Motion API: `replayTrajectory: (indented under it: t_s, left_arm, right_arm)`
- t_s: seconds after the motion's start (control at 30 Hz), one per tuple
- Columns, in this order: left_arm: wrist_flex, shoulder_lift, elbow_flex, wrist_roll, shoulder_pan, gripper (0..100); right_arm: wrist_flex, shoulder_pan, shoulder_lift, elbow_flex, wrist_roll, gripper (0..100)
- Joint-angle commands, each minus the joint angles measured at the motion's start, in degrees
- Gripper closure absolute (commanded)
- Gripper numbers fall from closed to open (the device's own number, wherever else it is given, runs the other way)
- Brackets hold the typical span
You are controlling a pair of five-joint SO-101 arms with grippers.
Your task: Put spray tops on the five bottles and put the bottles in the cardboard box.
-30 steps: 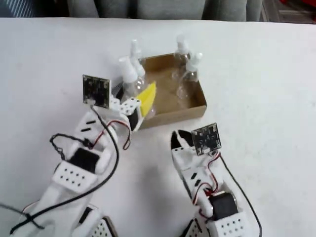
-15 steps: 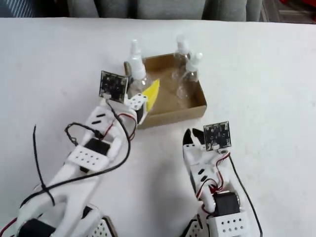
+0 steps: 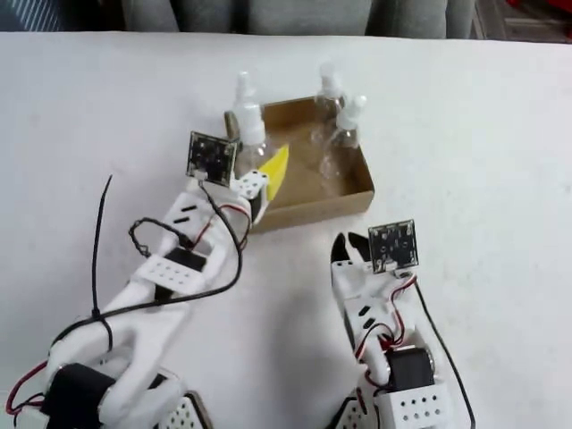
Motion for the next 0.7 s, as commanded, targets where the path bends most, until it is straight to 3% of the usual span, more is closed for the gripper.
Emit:
replayTrajectory:
  t_s: [0.0, 0.2, 0.67]
  left_arm:
    - [-2.3, 0.2, -0.5, -0.4, -1.4, 98]
    - [-2.3, 2.5, -0.4, -0.4, -1.3, 98]
    - [-12.4, 12.5, -0.2, -0.4, -1.2, 98]
  right_arm:
    - [0.1, 0.6, -0.2, 0.5, 0.7, 98.2]
    - [0.1, 0.6, -0.2, 0.5, 0.7, 98.2]
    - [0.9, 0.7, -0.2, 0.5, 0.7, 98.2]
